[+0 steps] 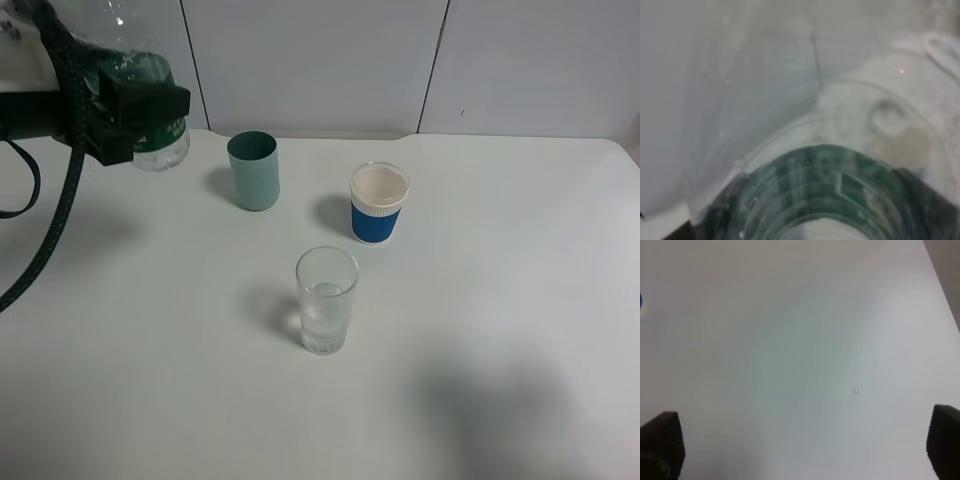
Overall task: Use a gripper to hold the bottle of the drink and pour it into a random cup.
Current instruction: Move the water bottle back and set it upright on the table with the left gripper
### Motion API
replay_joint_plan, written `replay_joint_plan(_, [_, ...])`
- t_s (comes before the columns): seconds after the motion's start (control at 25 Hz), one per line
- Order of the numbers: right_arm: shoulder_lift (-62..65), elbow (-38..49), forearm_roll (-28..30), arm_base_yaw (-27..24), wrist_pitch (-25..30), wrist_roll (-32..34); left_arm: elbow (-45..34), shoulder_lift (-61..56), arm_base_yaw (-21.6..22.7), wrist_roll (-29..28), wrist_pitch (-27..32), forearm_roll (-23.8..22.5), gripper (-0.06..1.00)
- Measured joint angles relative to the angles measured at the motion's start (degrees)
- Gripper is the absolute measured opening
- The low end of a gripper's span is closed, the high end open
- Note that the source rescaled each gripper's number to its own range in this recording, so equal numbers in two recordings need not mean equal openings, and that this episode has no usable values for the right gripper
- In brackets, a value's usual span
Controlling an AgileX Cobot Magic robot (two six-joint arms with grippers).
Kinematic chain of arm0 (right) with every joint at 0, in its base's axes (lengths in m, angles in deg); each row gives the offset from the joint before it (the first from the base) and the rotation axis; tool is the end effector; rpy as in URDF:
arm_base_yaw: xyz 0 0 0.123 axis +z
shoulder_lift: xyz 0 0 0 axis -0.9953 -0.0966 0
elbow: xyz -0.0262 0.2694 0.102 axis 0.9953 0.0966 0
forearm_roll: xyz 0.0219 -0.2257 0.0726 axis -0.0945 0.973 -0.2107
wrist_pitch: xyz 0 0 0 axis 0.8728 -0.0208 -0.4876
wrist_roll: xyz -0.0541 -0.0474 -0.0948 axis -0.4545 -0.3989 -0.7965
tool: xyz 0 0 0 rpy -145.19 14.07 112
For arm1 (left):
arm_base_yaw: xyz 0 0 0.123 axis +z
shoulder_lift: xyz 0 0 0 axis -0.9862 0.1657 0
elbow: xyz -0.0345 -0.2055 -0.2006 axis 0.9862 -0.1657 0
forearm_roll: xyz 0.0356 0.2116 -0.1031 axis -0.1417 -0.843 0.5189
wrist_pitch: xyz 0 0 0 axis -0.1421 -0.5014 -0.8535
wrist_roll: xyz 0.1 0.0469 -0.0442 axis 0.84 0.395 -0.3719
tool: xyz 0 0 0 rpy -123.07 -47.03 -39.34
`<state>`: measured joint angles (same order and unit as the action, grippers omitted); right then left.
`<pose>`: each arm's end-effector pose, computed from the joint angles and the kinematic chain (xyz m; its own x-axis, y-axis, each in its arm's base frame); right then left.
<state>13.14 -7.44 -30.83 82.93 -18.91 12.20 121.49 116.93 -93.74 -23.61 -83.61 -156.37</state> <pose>0.0049 0.0015 0.2523 -0.4712 0.0141 -0.8819 0.0152 0.9999 0.0079 0.2158 -0.1146 0.2900 -0.0621 0.2188 -0.9738 0.7235 0.6820 0.1071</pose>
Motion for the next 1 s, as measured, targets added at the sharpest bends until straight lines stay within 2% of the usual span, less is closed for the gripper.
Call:
replay_joint_plan(0.28, [0.0,0.0,0.0,0.0,0.0,0.0,-1.6,0.0,0.0,22.8,0.4,23.8,0.0])
replay_joint_plan(0.48, [0.0,0.0,0.0,0.0,0.0,0.0,-4.5,0.0,0.0,35.5,5.9,36.1,0.0])
replay_joint_plan(0.76, [0.0,0.0,0.0,0.0,0.0,0.0,-7.4,0.0,0.0,43.8,15.9,48.4,0.0])
replay_joint_plan(0.88, [0.0,0.0,0.0,0.0,0.0,0.0,-9.1,0.0,0.0,45.4,16.7,52.1,0.0])
replay_joint_plan(1.0, [0.0,0.0,0.0,0.0,0.0,0.0,-11.7,0.0,0.0,45.7,14.9,53.1,0.0])
